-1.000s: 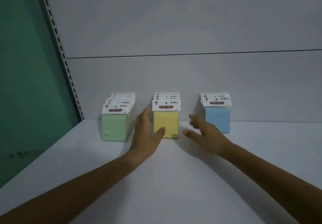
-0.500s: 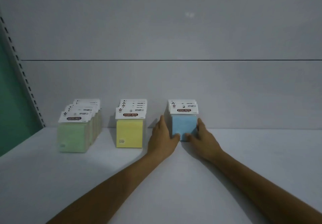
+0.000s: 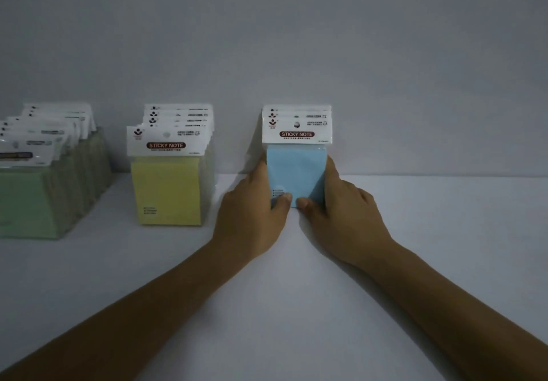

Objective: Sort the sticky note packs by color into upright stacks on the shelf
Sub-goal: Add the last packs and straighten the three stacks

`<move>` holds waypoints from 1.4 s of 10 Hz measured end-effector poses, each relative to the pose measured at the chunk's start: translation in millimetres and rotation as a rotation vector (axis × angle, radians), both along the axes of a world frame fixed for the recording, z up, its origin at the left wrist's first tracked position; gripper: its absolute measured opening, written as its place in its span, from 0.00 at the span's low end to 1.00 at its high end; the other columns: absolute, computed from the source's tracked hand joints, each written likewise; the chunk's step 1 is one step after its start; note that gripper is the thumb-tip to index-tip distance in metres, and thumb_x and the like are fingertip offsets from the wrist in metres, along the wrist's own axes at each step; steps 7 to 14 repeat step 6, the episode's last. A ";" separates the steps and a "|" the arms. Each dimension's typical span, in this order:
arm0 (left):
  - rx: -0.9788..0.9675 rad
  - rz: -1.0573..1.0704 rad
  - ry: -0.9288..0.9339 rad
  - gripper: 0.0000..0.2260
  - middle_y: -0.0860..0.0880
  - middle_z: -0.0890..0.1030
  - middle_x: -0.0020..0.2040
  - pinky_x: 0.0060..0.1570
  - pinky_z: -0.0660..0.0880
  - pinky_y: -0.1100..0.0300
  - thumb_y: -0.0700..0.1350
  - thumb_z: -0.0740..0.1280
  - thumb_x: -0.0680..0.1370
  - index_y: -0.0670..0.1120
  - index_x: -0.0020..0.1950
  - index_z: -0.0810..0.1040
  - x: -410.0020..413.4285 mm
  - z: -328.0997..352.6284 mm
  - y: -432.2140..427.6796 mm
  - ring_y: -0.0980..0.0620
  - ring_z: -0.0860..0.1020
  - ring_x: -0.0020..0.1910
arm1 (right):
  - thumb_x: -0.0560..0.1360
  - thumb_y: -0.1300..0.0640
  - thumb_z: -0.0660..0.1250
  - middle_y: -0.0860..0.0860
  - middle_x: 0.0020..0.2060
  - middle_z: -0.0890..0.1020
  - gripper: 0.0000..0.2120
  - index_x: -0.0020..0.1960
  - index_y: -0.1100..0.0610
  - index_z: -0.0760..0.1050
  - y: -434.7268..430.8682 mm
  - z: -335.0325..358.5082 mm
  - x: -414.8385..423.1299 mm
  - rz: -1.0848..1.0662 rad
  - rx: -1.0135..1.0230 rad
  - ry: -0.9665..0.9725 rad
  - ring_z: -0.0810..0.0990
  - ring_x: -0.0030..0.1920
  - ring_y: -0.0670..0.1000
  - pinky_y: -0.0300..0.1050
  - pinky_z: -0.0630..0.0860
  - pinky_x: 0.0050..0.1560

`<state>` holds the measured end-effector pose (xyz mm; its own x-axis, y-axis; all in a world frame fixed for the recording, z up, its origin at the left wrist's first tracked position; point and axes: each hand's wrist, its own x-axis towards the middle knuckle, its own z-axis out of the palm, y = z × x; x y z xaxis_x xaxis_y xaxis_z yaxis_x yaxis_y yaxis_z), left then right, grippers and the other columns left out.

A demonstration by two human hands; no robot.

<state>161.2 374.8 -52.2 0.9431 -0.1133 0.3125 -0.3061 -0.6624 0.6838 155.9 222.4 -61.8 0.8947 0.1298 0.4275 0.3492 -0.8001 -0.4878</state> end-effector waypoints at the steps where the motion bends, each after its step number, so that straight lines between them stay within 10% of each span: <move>1: 0.001 0.019 -0.008 0.27 0.46 0.74 0.66 0.62 0.71 0.47 0.44 0.65 0.77 0.48 0.74 0.59 -2.4 0.6 0.1 0.45 0.74 0.64 | 0.76 0.48 0.62 0.45 0.55 0.77 0.29 0.73 0.50 0.53 2.0 -0.6 -3.1 -0.002 0.019 -0.011 0.70 0.45 0.43 0.39 0.64 0.51; 5: -0.015 0.078 0.059 0.30 0.43 0.73 0.66 0.60 0.71 0.47 0.44 0.68 0.73 0.45 0.72 0.60 -18.3 20.2 -3.7 0.42 0.72 0.65 | 0.72 0.38 0.63 0.51 0.58 0.78 0.34 0.70 0.55 0.56 9.0 19.4 -14.5 -0.082 0.036 0.215 0.77 0.57 0.56 0.48 0.71 0.55; 6: 0.116 0.131 -0.023 0.38 0.41 0.60 0.74 0.68 0.64 0.50 0.46 0.66 0.75 0.40 0.76 0.45 -38.9 21.4 -4.9 0.41 0.60 0.73 | 0.71 0.39 0.67 0.57 0.67 0.71 0.42 0.73 0.60 0.52 8.1 27.4 -23.6 -0.123 0.169 0.242 0.71 0.65 0.59 0.53 0.71 0.61; 14: 0.116 0.131 -0.023 0.38 0.41 0.60 0.74 0.68 0.64 0.50 0.46 0.66 0.75 0.40 0.76 0.45 -38.9 21.4 -4.9 0.41 0.60 0.73 | 0.71 0.39 0.67 0.57 0.67 0.71 0.42 0.73 0.60 0.52 8.1 27.4 -23.6 -0.123 0.169 0.242 0.71 0.65 0.59 0.53 0.71 0.61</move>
